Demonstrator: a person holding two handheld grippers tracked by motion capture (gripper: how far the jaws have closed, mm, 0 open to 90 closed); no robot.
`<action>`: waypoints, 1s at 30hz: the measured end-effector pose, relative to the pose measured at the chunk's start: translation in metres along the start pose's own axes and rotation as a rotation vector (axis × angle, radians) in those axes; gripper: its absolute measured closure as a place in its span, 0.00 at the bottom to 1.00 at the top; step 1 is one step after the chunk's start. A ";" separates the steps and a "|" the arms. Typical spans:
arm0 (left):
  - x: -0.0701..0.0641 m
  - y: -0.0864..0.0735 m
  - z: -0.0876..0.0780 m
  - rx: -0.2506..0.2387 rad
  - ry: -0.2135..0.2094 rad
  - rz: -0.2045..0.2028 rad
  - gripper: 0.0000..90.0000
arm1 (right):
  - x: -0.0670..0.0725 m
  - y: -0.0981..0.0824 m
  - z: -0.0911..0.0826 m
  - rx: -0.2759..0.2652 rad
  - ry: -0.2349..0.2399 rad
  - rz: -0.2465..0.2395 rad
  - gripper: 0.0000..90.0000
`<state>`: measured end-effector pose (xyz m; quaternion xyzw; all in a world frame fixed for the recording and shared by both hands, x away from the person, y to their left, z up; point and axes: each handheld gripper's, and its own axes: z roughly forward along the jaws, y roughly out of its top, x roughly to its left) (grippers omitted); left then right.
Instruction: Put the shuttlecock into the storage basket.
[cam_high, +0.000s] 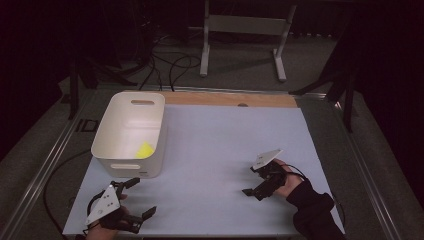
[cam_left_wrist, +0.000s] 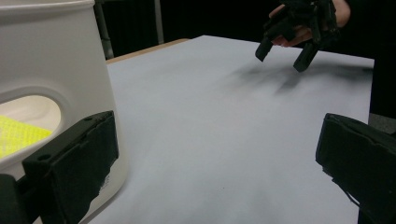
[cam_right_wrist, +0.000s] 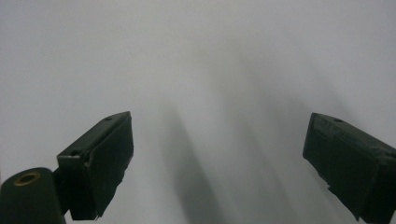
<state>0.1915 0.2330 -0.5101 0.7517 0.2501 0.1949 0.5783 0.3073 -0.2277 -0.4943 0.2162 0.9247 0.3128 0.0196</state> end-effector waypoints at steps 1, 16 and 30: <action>0.000 0.000 0.000 0.000 0.001 0.000 0.00 | 0.000 -0.002 -0.001 -0.007 -0.002 0.005 0.10; 0.000 0.000 0.000 0.000 0.001 0.001 0.00 | 0.001 -0.041 -0.022 -0.055 -0.035 0.070 0.10; 0.000 0.000 0.001 0.003 0.000 0.002 0.00 | -0.004 -0.066 -0.030 -0.105 -0.056 0.107 0.10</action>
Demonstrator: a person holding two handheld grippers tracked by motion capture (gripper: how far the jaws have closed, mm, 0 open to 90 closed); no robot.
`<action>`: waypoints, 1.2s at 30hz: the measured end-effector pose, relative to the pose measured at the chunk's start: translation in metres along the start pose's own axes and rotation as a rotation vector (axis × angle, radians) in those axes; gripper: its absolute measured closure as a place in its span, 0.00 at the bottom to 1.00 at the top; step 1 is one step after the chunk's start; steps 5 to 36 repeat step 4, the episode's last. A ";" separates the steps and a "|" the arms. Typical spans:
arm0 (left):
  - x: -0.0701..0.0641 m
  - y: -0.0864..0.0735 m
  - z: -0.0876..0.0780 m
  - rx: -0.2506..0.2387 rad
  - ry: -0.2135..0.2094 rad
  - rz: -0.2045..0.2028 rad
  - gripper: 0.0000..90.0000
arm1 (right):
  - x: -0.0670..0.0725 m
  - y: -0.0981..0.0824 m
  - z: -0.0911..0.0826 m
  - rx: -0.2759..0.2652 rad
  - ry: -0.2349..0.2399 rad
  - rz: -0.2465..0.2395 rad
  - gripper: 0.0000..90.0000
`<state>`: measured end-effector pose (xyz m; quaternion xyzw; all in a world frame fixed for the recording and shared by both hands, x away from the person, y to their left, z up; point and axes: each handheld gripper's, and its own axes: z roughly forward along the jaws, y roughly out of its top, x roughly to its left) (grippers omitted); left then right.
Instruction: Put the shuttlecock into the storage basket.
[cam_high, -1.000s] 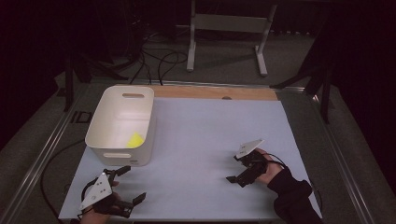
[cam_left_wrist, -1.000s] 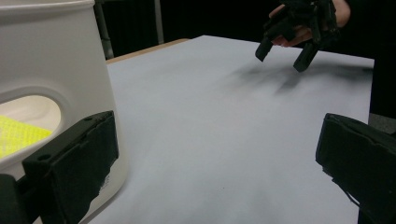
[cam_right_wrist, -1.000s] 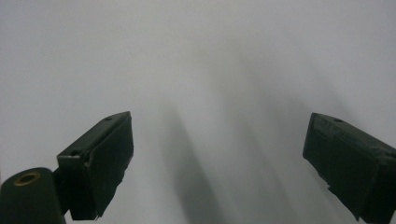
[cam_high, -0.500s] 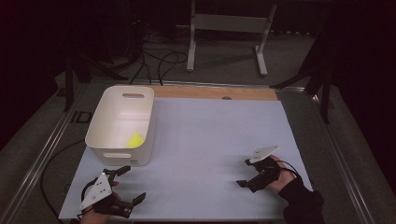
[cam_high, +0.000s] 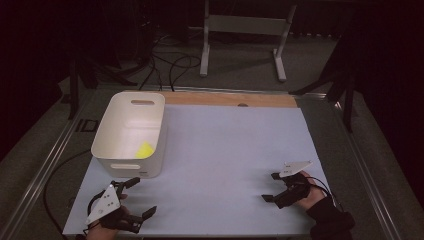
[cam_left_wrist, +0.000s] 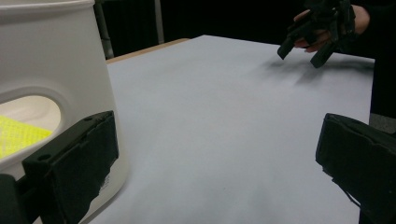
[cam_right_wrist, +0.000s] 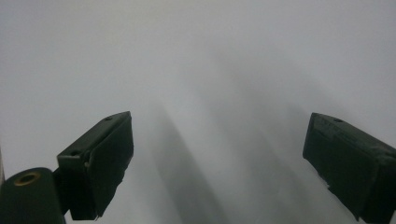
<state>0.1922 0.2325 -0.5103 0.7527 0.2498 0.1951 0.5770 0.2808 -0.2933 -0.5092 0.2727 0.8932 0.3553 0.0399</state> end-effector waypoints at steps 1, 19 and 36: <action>0.000 0.000 0.000 -0.001 0.000 0.000 0.00 | 0.000 -0.001 0.001 0.000 0.004 0.004 0.10; 0.000 0.000 0.000 -0.001 0.000 -0.002 0.00 | 0.000 -0.001 0.004 0.012 0.005 0.005 0.10; 0.000 0.000 0.000 -0.001 0.000 -0.002 0.00 | 0.000 -0.001 0.004 0.012 0.005 0.005 0.10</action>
